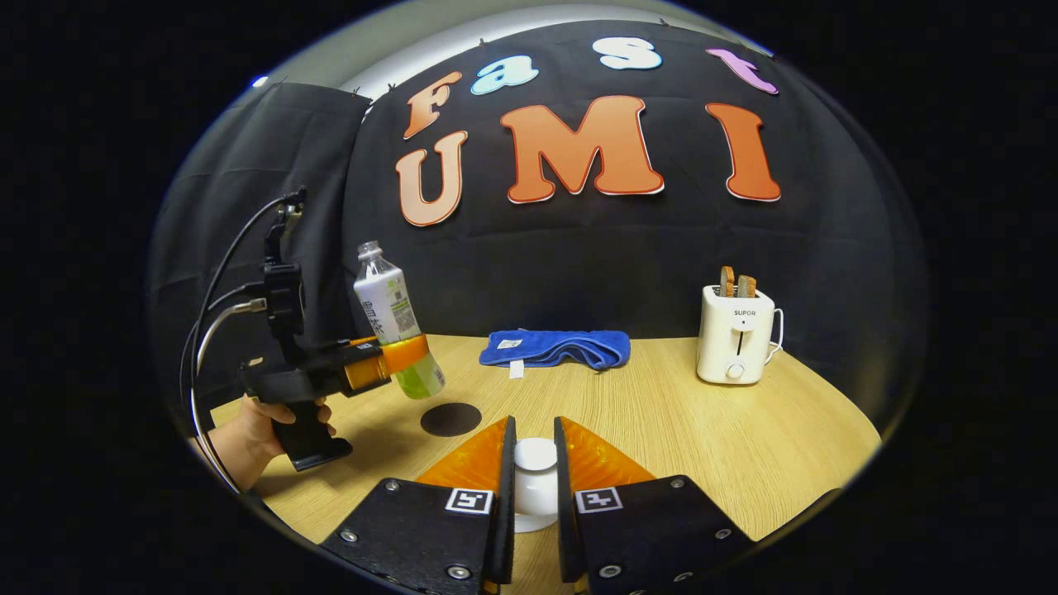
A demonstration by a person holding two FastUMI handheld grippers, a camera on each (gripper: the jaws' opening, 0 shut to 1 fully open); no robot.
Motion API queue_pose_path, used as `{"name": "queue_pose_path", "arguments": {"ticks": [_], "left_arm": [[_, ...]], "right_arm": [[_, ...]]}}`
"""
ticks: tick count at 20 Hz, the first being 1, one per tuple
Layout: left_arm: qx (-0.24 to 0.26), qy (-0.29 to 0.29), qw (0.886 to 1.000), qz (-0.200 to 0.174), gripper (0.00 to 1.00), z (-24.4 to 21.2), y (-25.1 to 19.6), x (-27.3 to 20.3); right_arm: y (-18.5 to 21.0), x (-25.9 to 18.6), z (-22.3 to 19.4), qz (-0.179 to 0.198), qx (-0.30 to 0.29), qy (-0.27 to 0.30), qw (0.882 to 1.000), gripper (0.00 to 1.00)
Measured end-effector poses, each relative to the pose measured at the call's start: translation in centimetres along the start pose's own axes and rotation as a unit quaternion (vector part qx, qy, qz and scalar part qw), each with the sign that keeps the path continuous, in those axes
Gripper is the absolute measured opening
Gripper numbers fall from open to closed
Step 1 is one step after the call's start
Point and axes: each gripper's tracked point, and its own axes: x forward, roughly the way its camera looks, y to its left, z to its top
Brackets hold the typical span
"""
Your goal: Open the teacup lid with one hand, grasp the water bottle and pour water into the teacup with the other hand; after pouring, place the water bottle on the coaster and then close the teacup lid.
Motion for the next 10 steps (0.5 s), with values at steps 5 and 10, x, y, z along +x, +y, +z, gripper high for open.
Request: {"name": "queue_pose_path", "arguments": {"ticks": [5,10], "left_arm": [[0.004,0.032,0.999,-0.006,0.63,-2.4,-0.8,1.1],[0.017,0.053,0.998,-0.005,0.66,-4.2,-0.8,2.3]], "right_arm": [[0.5,0.1,-0.3,0.004,-0.005,0.003,1.0,0.22],[0.5,0.7,-1.0,0.004,-0.008,0.011,1.0,0.22]]}}
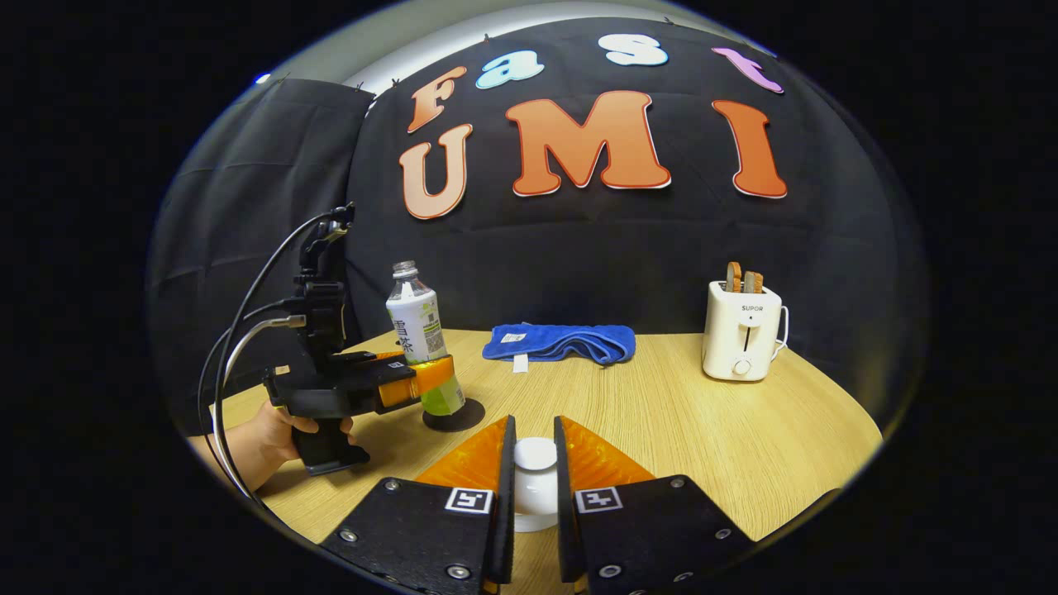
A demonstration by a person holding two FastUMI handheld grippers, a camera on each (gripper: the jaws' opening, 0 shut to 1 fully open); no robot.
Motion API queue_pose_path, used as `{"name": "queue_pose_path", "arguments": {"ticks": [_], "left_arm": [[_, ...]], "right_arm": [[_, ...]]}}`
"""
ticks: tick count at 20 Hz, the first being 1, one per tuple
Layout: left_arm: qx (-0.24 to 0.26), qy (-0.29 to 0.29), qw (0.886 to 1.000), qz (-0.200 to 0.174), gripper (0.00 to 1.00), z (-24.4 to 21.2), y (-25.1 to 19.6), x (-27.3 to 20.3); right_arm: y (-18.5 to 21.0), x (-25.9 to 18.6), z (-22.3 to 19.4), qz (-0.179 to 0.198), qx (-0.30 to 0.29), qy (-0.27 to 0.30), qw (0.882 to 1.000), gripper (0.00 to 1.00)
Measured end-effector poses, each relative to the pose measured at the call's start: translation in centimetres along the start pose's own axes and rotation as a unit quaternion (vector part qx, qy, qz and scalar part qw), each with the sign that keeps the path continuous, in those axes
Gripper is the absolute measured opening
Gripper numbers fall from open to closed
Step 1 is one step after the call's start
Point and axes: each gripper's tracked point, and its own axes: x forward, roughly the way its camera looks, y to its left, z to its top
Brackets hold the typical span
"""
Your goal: Open the teacup lid with one hand, grasp the water bottle and pour water into the teacup with the other hand; after pouring, place the water bottle on the coaster and then close the teacup lid.
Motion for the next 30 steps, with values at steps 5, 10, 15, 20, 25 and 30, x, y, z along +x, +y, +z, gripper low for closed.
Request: {"name": "queue_pose_path", "arguments": {"ticks": [5,10,15,20,25,30], "left_arm": [[-0.008,0.024,1.0,0.002,0.64,-1.9,0.1,0.6],[-0.004,0.025,1.0,0.002,0.63,-2.0,0.0,1.0],[0.002,0.031,1.0,0.006,0.65,-2.5,0.1,1.9],[-0.002,0.033,0.999,0.006,0.72,-2.6,0.4,1.4],[0.003,0.036,0.999,0.005,0.92,-2.2,0.1,-0.1],[0.033,0.011,0.999,0.004,0.99,-1.2,-0.6,-2.4]], "right_arm": [[0.1,0.3,-0.4,0.002,-0.003,0.009,1.0,0.22],[0.1,0.0,-0.1,0.004,-0.002,0.006,1.0,0.22],[0.1,0.0,-0.1,0.004,0.002,0.006,1.0,0.22],[0.3,0.2,-0.2,0.006,0.002,0.006,1.0,0.22],[0.5,0.2,-0.2,0.007,0.001,0.006,1.0,0.22],[0.8,0.6,-0.3,0.007,0.002,0.004,1.0,0.22]]}}
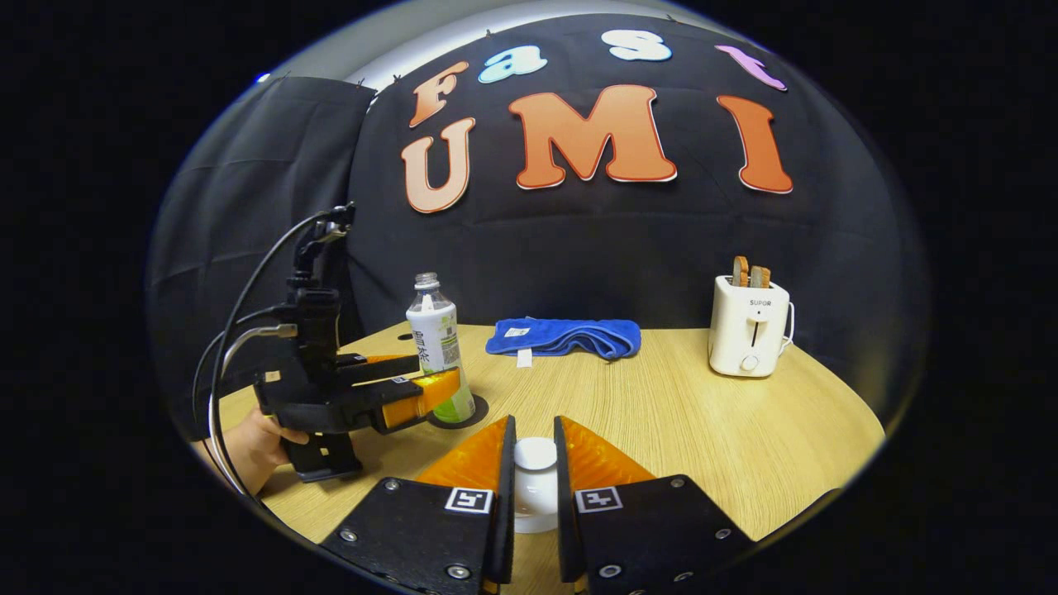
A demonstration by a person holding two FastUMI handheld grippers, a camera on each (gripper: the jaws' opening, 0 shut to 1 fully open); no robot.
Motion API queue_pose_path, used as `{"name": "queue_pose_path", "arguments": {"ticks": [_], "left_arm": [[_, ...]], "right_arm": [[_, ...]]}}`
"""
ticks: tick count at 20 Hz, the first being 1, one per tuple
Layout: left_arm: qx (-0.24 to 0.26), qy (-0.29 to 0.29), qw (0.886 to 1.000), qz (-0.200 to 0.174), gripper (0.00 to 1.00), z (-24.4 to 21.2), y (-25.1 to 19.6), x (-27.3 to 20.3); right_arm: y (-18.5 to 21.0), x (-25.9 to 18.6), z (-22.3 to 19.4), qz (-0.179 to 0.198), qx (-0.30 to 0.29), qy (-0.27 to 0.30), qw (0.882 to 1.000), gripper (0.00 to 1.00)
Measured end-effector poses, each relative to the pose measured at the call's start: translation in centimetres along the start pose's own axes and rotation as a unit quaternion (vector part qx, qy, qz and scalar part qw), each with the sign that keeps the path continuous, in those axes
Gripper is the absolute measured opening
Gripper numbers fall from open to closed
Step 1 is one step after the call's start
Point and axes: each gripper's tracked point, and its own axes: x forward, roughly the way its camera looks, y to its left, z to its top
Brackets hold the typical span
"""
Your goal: Open the teacup lid with one hand, grasp the water bottle and pour water into the teacup with the other hand; after pouring, place the water bottle on the coaster and then close the teacup lid.
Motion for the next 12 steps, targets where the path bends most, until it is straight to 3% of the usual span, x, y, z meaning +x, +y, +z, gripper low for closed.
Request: {"name": "queue_pose_path", "arguments": {"ticks": [12], "left_arm": [[0.021,-0.074,0.997,0.02,0.98,3.2,-0.1,-6.3]], "right_arm": [[1.1,2.5,-3.4,-0.004,-0.017,0.026,1.0,0.23]]}}
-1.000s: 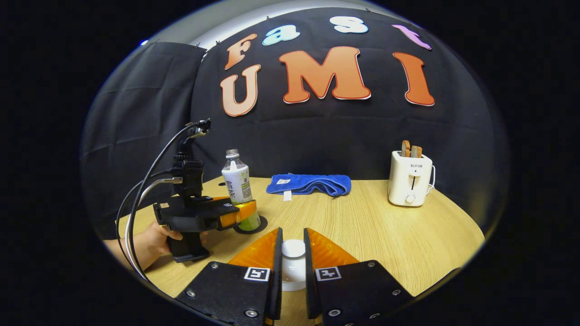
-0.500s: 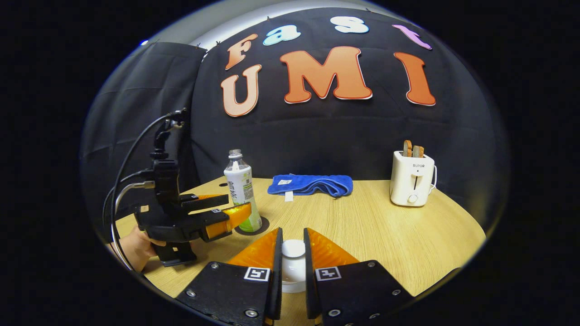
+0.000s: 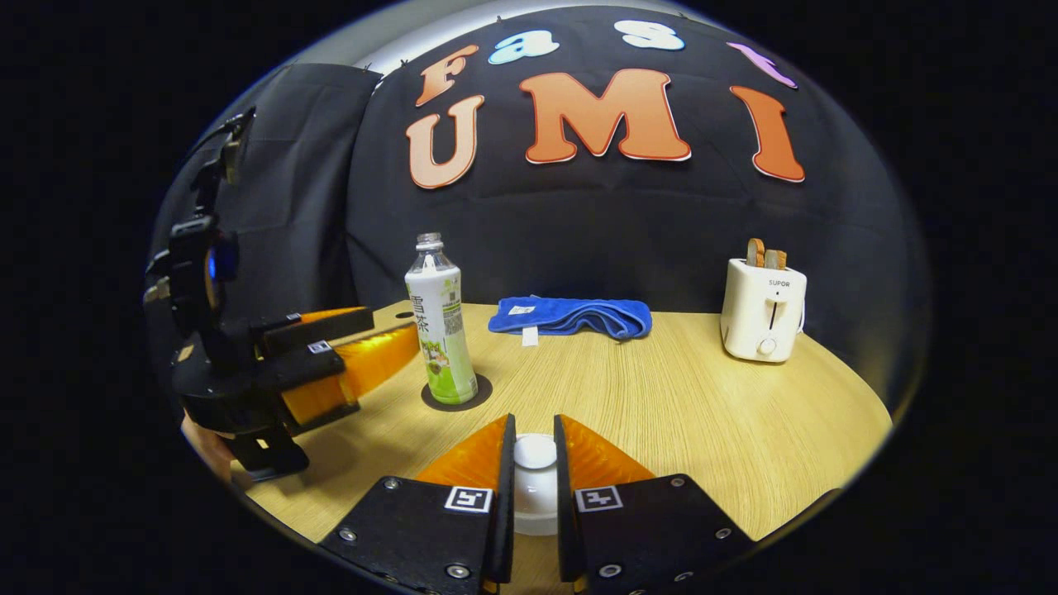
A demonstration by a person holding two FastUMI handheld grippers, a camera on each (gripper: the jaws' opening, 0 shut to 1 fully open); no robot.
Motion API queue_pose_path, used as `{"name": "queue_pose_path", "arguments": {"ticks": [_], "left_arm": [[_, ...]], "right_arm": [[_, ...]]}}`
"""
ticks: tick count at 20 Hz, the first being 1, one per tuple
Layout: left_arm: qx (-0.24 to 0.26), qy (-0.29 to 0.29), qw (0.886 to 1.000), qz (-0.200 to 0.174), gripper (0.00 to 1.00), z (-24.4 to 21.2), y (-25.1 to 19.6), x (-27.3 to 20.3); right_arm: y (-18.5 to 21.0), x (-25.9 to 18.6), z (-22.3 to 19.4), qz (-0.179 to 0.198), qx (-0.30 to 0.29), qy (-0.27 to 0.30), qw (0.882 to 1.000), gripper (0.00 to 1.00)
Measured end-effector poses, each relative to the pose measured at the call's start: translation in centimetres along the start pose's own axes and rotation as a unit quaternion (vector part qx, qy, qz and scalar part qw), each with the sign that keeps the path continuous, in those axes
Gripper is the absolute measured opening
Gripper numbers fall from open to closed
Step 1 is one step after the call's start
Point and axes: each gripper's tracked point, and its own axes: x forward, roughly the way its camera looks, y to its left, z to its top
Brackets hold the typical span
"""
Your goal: Open the teacup lid with one hand, grasp the water bottle and pour water into the teacup with the other hand; after pouring, place the water bottle on the coaster and then close the teacup lid.
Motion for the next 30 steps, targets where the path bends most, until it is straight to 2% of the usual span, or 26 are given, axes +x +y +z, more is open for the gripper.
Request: {"name": "queue_pose_path", "arguments": {"ticks": [6,9,12,13,14,15,17,21,22,23,25,30], "left_arm": [[0.008,-0.018,1.0,0.011,0.98,0.6,0.3,-1.0],[0.01,-0.024,1.0,0.01,0.99,1.0,0.3,-1.5],[0.01,-0.036,0.999,0.01,0.99,1.9,0.2,-2.1],[0.01,-0.04,0.999,0.009,0.98,2.2,0.1,-2.3],[0.008,-0.043,0.999,0.006,0.96,2.5,0.0,-2.4],[0.005,-0.045,0.999,0.003,0.96,2.6,0.0,-2.6],[-0.009,-0.042,0.999,0.01,0.96,2.5,0.6,-2.9],[-0.056,-0.036,0.997,0.027,0.96,3.2,2.4,-4.3],[-0.06,-0.033,0.997,0.035,0.99,3.6,3.1,-4.7],[-0.061,-0.024,0.997,0.047,0.96,3.5,4.0,-5.1],[-0.069,-0.015,0.996,0.064,0.98,3.9,5.1,-6.1],[-0.072,-0.034,0.994,0.07,0.96,7.2,5.9,-9.4]], "right_arm": [[0.0,0.9,-0.7,-0.011,-0.011,0.001,1.0,0.22],[0.1,0.8,-0.9,-0.002,0.007,0.003,1.0,0.22],[-0.2,0.7,-0.9,-0.002,0.028,0.011,1.0,0.28],[-0.5,0.5,-0.6,-0.006,0.031,0.008,0.999,0.39],[-0.6,0.1,0.1,-0.009,0.034,-0.003,0.999,0.39],[-0.8,-0.2,1.0,-0.012,0.039,-0.019,0.999,0.46],[-1.2,-0.9,3.0,-0.016,0.054,-0.051,0.997,0.53],[-2.9,-3.4,6.0,-0.039,0.06,-0.084,0.994,0.58],[-3.1,-4.2,7.0,-0.043,0.06,-0.095,0.993,0.6],[-3.0,-5.2,8.2,-0.045,0.062,-0.11,0.991,0.65],[-2.8,-6.8,10.4,-0.044,0.062,-0.138,0.988,0.73],[-2.1,-9.6,13.4,-0.058,0.026,-0.172,0.983,0.84]]}}
